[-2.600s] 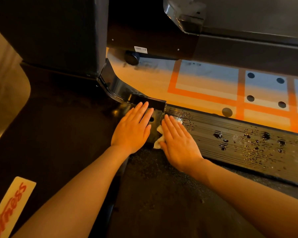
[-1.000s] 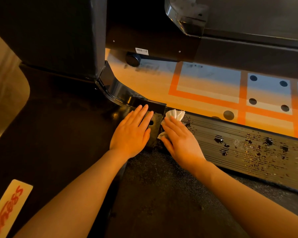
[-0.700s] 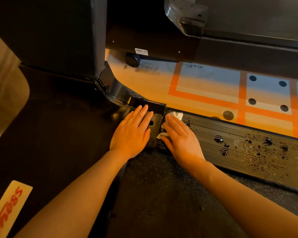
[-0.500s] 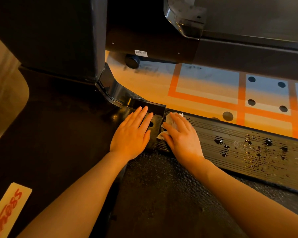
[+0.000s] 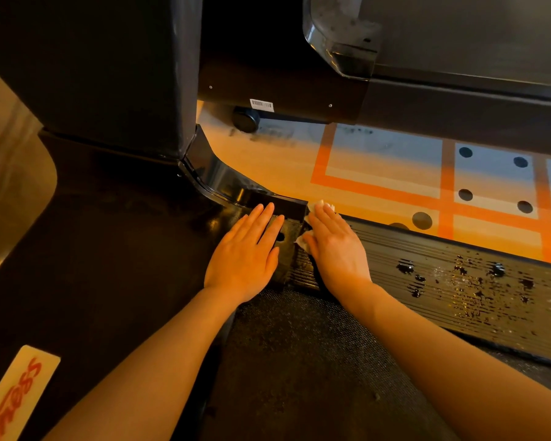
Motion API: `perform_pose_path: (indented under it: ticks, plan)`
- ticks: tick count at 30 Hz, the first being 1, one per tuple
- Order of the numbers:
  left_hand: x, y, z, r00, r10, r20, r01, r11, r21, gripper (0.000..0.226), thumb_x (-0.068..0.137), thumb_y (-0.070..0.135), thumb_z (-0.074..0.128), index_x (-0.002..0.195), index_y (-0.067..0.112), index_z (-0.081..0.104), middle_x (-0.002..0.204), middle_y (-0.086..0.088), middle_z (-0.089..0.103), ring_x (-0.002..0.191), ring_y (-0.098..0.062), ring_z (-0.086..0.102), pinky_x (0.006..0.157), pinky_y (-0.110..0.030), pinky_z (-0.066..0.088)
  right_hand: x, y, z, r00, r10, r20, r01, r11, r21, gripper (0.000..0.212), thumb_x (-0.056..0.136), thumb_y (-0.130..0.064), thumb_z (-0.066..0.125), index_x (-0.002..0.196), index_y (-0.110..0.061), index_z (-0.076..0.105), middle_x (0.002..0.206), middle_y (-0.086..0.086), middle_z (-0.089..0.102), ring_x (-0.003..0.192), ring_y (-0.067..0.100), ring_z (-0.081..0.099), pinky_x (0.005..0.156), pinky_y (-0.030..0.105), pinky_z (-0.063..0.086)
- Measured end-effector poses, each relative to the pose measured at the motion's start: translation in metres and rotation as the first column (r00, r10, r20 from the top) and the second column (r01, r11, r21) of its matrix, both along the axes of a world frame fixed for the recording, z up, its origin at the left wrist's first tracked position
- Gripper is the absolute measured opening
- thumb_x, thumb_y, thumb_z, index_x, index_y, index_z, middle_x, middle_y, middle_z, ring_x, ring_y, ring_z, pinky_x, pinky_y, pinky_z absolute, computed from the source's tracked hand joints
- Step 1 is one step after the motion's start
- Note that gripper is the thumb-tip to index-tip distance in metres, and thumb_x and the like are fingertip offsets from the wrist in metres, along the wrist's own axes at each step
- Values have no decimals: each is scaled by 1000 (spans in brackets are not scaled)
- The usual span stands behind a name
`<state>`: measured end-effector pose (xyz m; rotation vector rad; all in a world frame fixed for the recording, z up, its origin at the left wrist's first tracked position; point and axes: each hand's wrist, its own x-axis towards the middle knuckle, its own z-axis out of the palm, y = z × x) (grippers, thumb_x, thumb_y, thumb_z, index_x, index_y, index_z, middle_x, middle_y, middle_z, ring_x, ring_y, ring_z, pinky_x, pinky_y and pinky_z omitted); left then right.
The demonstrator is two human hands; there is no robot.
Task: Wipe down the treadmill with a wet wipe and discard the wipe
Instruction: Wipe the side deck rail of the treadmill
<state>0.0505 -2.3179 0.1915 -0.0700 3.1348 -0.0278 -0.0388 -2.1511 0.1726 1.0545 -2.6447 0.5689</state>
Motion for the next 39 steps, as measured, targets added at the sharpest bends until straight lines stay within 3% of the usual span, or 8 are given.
perform_pose_path:
  ticks: [3,7,10,14,17,23,32,39]
  plan:
    - [1,0,0,1000,-5,-10,5,1000,13,56,100,37,24,150,12,35,159,-11,28,147,-25,26,116,-39,25,18,7,-13,997,55,62,-59,996,64,39,86,-11,73,121,4,64,138,23,55,132,38,48,108,51,41]
    - [1,0,1,1000,-5,-13,6,1000,13,55,100,36,25,149,13,36,158,-11,29,146,-25,27,116,-38,25,33,24,-11,981,179,77,-178,984,-19,39,95,-18,56,129,-1,62,143,19,51,134,34,47,110,48,37]
    - [0,0,1,1000,-5,-12,5,1000,3,55,100,36,25,149,13,36,158,-11,29,146,-26,27,115,-38,24,24,26,-6,986,147,84,-152,987,47,49,97,-32,42,134,-4,58,147,16,48,137,31,43,113,46,34]
    - [0,0,1,1000,-2,-7,2,1000,-2,56,100,36,25,149,13,35,158,-11,29,146,-25,27,115,-38,24,14,19,-1,997,81,-4,-80,988,135,42,95,-34,53,126,-8,64,140,16,55,132,34,49,117,44,22]
    - [0,0,1,1000,-3,-15,3,1000,10,55,100,36,25,149,13,35,158,-11,29,146,-25,26,116,-37,23,12,14,-3,997,73,20,-74,994,84,44,85,-22,74,123,-2,66,135,18,59,127,34,55,111,46,30]
    - [0,1,0,1000,1,-3,-1,1000,-4,56,99,36,25,149,14,36,158,-10,29,146,-24,26,116,-37,22,9,23,1,960,233,155,-248,965,82,48,97,-32,40,129,-5,62,140,14,55,127,32,55,104,38,40]
    - [0,1,1,1000,0,1,0,1000,-14,56,99,36,25,149,13,36,158,-10,30,146,-25,28,115,-37,22,15,28,6,946,267,184,-290,950,113,48,96,-33,41,128,-5,64,136,13,59,128,29,55,107,42,37]
    - [0,1,2,1000,-4,4,4,1000,-21,57,98,36,25,149,12,37,158,-11,29,146,-25,27,116,-37,21,-6,13,15,950,127,286,-185,965,187,55,101,-33,50,147,-6,40,157,12,31,147,27,26,119,38,12]
